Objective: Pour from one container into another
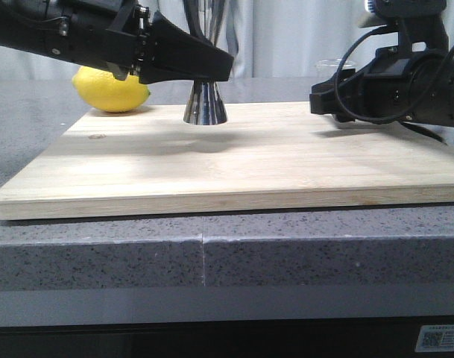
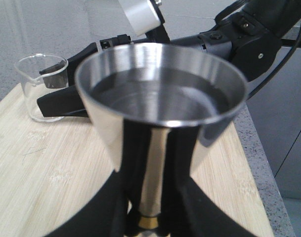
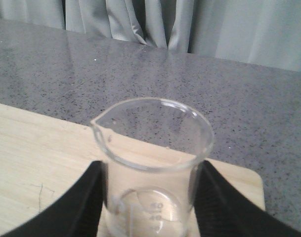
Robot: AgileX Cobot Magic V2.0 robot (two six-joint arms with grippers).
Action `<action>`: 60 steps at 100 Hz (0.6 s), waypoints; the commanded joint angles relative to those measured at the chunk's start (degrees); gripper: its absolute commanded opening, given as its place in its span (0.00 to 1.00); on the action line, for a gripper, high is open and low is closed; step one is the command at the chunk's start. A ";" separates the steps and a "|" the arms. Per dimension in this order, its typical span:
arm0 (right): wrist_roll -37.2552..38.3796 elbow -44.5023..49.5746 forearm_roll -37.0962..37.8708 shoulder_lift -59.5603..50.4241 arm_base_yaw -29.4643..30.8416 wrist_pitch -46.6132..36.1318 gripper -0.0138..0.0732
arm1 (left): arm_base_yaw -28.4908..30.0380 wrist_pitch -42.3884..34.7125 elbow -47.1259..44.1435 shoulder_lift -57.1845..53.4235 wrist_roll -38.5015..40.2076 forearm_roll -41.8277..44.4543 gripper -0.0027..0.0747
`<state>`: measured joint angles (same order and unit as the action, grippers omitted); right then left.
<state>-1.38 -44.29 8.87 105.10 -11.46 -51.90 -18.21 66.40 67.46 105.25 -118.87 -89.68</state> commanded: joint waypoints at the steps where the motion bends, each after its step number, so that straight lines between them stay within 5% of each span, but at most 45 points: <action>1: -0.08 -1.23 0.09 -1.58 0.29 -3.21 0.20 | -0.57 5.17 1.70 -3.29 0.34 -4.38 0.01; 60: -0.08 -1.23 0.09 -1.58 0.29 -3.65 0.21 | -0.57 4.64 1.70 -3.29 0.34 -4.38 0.01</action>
<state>-1.38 -44.29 8.87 105.46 -11.46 -52.59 -18.21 66.40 67.46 105.25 -118.87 -89.58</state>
